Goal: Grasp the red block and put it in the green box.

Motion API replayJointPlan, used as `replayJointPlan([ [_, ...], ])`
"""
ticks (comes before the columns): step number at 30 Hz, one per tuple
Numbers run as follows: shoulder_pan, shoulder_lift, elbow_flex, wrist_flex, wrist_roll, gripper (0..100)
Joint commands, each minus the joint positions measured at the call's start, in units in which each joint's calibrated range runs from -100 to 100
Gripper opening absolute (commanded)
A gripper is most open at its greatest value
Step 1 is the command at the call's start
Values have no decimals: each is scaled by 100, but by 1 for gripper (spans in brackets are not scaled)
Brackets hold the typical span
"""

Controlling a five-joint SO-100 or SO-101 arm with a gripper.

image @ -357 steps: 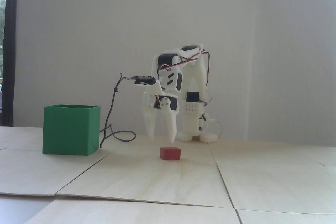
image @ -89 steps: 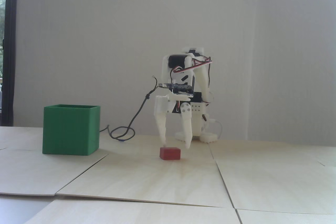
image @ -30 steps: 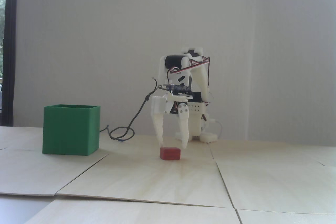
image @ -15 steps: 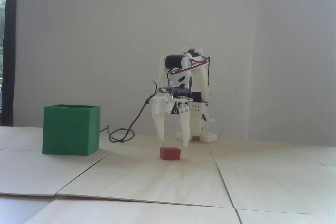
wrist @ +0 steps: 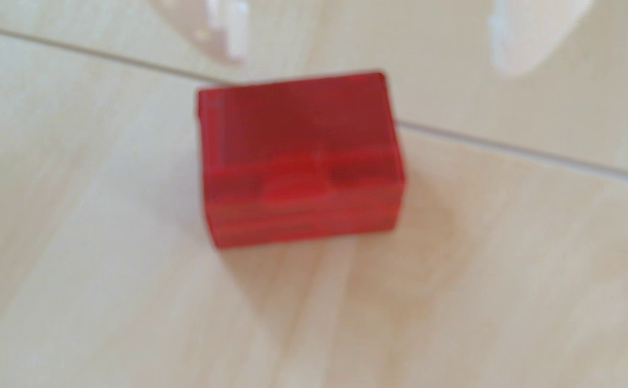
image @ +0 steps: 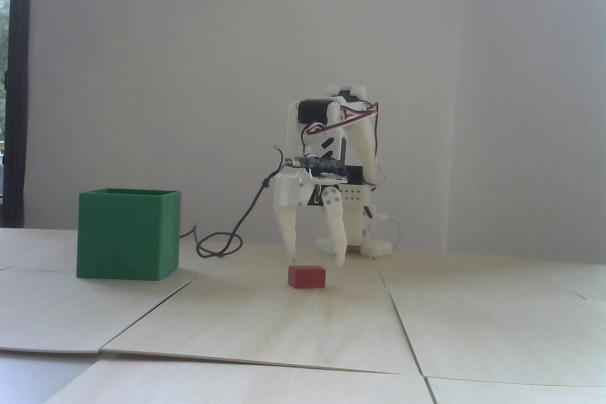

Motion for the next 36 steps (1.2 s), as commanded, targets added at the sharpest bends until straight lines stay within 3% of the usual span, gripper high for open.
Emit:
replayJointPlan([
  [1, 67, -913, -248, 76, 41, 30],
  [36, 284, -297, -816, 76, 15, 28],
])
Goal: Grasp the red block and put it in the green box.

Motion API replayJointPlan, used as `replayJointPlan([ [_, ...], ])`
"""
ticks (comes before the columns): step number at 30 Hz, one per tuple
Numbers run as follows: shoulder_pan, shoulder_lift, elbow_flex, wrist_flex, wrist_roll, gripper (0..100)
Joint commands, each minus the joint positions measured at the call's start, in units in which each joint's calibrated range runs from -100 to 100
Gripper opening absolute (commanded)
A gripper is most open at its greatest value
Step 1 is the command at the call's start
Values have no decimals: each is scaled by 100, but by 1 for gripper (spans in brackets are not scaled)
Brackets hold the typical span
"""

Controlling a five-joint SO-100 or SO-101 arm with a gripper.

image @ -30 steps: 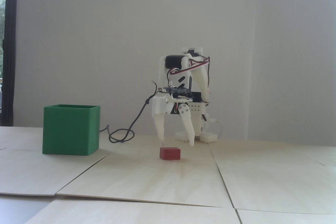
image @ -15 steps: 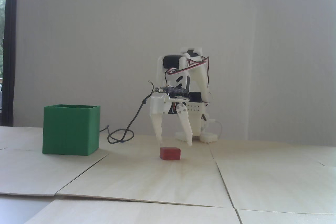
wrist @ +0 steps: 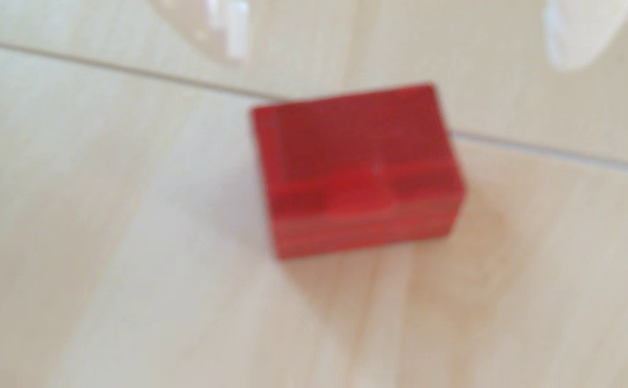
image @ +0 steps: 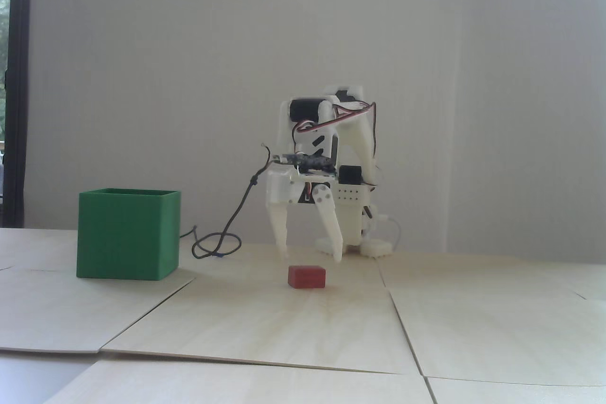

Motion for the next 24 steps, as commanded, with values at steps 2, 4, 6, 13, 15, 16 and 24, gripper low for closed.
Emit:
replayJointPlan([
  [2, 68, -337, -530, 67, 10, 28],
  [4, 4, -345, -530, 67, 5, 28],
  [6, -77, -345, -530, 67, 0, 28],
  [13, -318, -345, -530, 177, -42, 28],
  [15, -447, -345, -574, 236, -182, 28],
  [16, -503, -345, -574, 236, -229, 28],
  [24, -519, -337, -547, 236, -240, 28],
])
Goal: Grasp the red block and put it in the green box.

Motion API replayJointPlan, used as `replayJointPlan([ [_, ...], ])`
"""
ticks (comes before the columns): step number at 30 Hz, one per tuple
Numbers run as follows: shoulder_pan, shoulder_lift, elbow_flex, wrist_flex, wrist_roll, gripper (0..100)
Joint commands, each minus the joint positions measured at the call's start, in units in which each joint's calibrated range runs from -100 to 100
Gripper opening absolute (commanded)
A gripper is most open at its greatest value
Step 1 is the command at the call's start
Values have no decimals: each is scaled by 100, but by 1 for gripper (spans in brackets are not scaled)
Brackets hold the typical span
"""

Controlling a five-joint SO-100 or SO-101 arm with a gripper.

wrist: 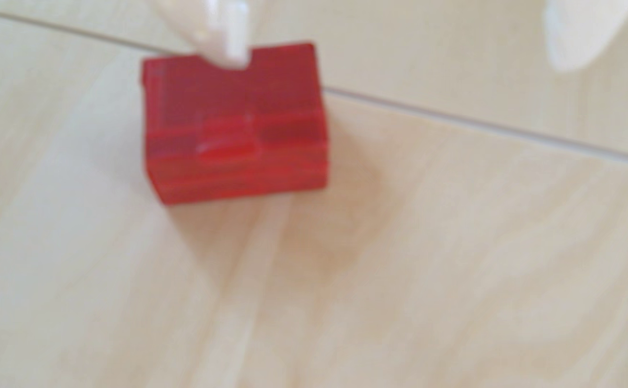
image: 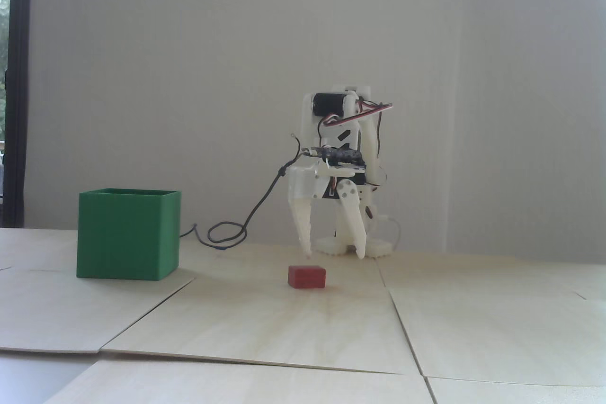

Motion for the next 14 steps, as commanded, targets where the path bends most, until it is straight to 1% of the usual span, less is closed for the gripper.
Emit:
replayJointPlan([
  [1, 2, -337, -422, 103, -39, 28],
  [3, 98, -345, -431, 179, -164, 28],
  [8, 299, -345, -475, 247, -1028, 28],
  [14, 379, -345, -440, 255, -1768, 28],
])
